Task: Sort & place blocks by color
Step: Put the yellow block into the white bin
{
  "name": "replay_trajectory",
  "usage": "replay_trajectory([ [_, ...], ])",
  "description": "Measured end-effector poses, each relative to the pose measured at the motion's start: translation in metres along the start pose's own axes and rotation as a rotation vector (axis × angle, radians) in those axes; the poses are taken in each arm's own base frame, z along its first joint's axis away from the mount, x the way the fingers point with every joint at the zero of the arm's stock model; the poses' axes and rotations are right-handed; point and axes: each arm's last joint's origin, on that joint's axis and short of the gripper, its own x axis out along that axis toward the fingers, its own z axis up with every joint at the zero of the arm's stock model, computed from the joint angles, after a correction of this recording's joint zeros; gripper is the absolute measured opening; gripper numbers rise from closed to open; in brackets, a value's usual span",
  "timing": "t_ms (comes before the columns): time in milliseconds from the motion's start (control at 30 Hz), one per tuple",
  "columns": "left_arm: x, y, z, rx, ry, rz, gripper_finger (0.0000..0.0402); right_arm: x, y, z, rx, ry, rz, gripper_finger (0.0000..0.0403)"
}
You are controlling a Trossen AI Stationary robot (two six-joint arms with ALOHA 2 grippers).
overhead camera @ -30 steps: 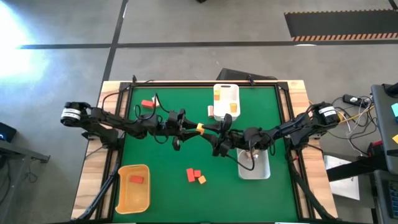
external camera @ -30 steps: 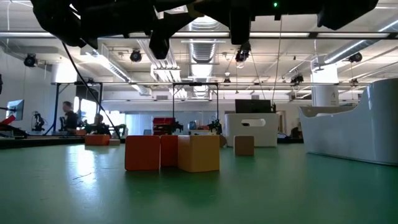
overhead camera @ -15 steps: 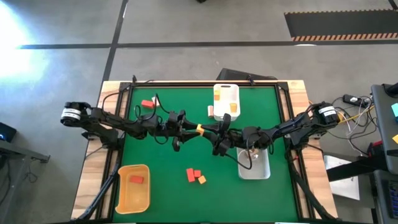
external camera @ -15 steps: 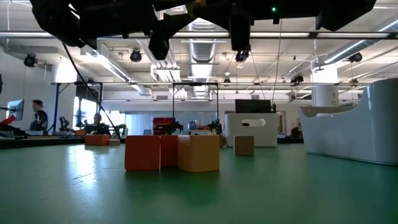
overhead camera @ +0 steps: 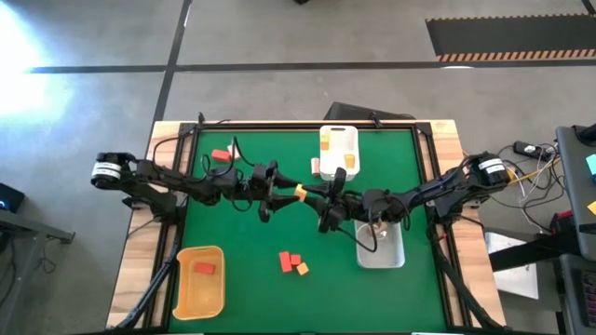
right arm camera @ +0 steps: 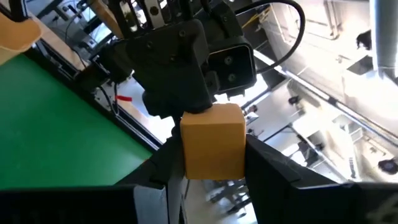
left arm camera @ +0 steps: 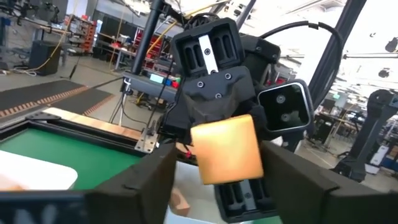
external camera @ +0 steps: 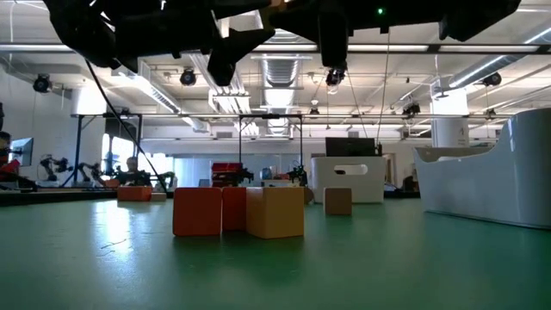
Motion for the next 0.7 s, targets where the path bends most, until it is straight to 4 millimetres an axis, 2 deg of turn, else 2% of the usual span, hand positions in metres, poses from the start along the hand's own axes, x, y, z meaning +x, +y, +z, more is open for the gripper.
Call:
replay_trajectory([
  [133, -0.001, 0.001, 0.001, 0.086, 0.011, 0.008, 0.0274, -0.001, -0.002, 0.001, 0.042, 0.006, 0.008, 0.0122],
  [233, -0.006, 0.003, 0.008, 0.188, 0.019, 0.028, 0.0300, -0.004, -0.007, 0.002, 0.093, 0.016, 0.014, 0.0121],
  [467, -0.025, 0.009, 0.030, 0.463, 0.053, 0.139, 0.0308, -0.012, -0.028, -0.003, 0.299, 0.147, -0.002, 0.0121],
  [600, -0.037, 0.014, 0.037, 0.565, 0.082, 0.315, 0.0308, -0.016, -0.048, -0.017, 0.467, 0.244, -0.025, 0.0121],
  [700, -0.043, 0.017, 0.038, 0.614, 0.108, 0.471, 0.0308, -0.014, -0.070, -0.031, 0.601, 0.383, -0.045, 0.0121],
])
